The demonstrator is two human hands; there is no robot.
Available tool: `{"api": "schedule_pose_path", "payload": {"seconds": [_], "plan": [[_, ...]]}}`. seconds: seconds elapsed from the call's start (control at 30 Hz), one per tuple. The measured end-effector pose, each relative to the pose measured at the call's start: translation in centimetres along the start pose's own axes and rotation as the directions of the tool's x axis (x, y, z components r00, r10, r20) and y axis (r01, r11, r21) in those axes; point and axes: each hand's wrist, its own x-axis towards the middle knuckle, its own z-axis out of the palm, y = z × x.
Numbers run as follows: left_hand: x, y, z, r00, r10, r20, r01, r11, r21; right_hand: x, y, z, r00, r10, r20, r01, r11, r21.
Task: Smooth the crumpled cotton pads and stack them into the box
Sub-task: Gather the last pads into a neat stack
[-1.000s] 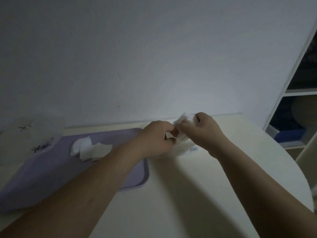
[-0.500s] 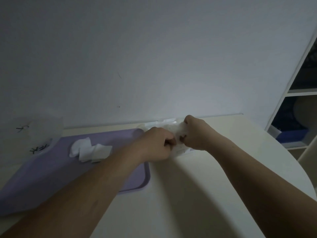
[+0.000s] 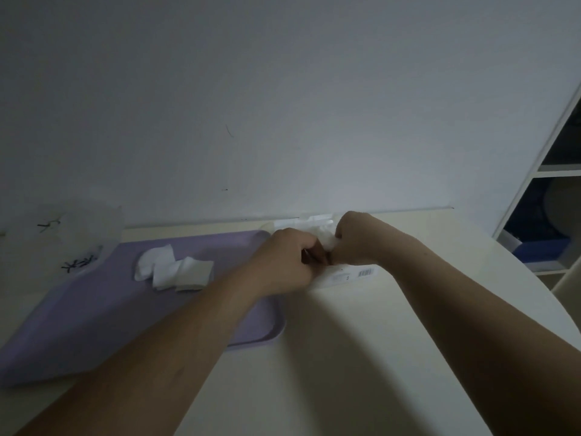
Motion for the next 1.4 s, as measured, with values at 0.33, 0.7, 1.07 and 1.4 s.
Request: {"api": "schedule_pose_path", "payload": {"seconds": [0.33, 0.7, 1.07, 1.4], "plan": [[0.0, -1.1, 0.5, 0.997, 0.029, -0.075, -0.034, 0.997, -0.067, 1.4, -0.4, 0.8, 0.992, 0.098, 0.079, -0.097, 0.995, -0.027], [-1.4, -2.7, 0.1, 0.914, 0.038, -0.404, -0.039, 0.999, 0.004, 0.9, 1.7, 1.9, 0.995, 0.099, 0.016, -0.101, 0.976, 0.191], [-2.5, -4.5, 0.8, 0.919, 0.059, -0.389, -0.027, 0.996, 0.089, 0.0, 0.5, 3.4, 0.993, 0.06, -0.102, -0.044, 0.987, 0.152], [-6.0, -3.5, -0.2, 0.943, 0.061, -0.326, -0.021, 0.992, 0.124, -2.1, -4.2, 1.6, 0.89, -0.053, -0.452, -0.09, 0.953, -0.291]]}}
